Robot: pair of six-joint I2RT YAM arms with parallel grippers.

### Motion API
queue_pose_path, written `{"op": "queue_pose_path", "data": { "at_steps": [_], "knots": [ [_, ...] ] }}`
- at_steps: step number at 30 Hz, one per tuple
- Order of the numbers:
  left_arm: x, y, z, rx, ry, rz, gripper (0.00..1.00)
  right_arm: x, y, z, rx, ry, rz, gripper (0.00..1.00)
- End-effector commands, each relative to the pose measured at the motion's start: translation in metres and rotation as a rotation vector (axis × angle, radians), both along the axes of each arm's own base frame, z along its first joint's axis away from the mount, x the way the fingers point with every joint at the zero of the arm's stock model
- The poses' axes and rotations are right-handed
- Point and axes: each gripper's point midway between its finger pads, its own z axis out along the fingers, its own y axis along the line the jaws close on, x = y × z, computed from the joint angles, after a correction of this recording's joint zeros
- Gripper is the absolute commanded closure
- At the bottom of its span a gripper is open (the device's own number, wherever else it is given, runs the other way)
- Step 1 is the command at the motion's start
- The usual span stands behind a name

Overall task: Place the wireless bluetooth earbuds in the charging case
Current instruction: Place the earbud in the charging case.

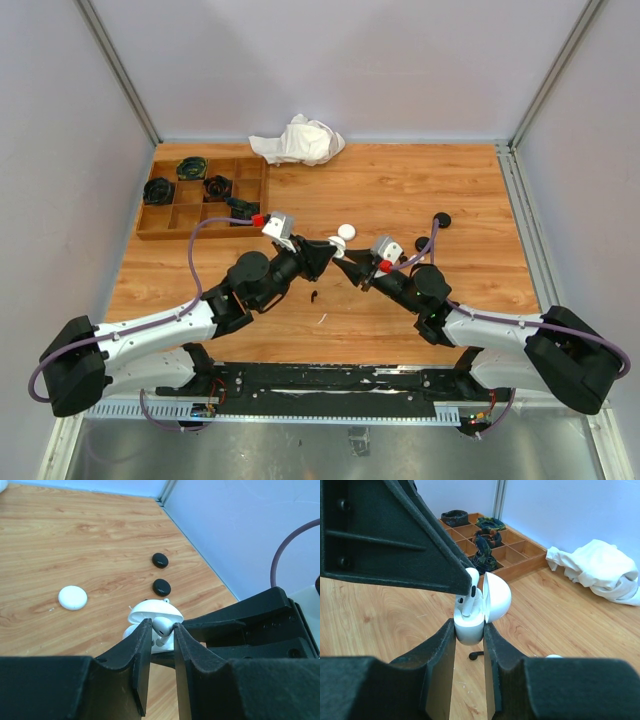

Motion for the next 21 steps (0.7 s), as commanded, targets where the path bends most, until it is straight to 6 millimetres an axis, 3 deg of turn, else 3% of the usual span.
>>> {"op": "queue_pose_path", "data": {
  "at_steps": [1,10,21],
  "knots": [
    [-0.006,0.001,-0.016,0.018,0.057,0.003,0.72,-0.004,-0.002,0.033,0.095,-0.077,-0.009,0.88],
    [-0.002,0.006,-0.016,0.062,0.040,0.046,0.73,-0.003,-0.003,0.031,0.096,-0.078,-0.014,0.87],
    [-0.003,0.001,0.002,0.060,0.029,0.024,0.73,-0.003,-0.003,0.029,0.083,-0.084,-0.014,0.87]
  ]
}}
